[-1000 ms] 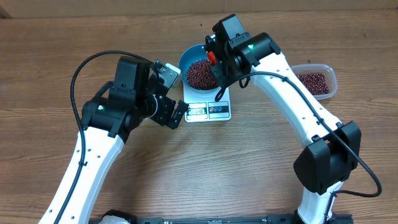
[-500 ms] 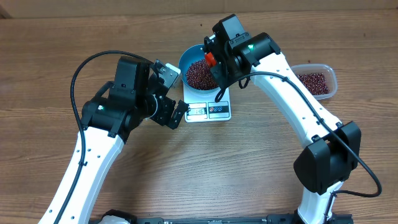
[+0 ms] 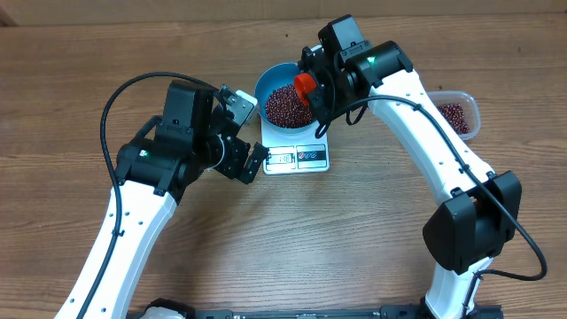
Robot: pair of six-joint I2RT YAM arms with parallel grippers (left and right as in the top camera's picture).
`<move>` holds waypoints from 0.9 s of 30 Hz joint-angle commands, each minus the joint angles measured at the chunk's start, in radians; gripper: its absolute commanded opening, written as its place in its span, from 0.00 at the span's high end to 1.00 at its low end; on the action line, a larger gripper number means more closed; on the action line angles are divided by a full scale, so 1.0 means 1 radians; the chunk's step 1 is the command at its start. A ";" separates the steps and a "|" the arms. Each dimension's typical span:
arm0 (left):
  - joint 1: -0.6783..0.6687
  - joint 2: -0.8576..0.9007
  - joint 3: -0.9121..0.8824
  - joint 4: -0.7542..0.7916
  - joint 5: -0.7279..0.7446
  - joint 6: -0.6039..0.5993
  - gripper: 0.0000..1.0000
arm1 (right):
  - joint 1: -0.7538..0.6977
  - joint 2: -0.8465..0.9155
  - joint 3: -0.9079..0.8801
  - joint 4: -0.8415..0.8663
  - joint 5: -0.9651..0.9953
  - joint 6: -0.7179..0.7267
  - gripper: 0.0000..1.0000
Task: Scoop item into bowl and weigh 150g on scale
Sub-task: 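Tilt the scoop gradually with the right gripper, adding beans to bowl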
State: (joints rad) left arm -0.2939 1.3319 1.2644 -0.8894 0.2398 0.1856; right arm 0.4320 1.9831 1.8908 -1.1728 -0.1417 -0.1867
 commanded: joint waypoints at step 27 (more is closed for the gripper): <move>0.004 0.005 0.000 0.004 0.005 -0.010 0.00 | -0.007 -0.038 0.031 0.002 0.026 -0.005 0.96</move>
State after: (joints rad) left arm -0.2939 1.3319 1.2644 -0.8894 0.2398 0.1860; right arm 0.4316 1.9831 1.8908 -1.1732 -0.1299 -0.1852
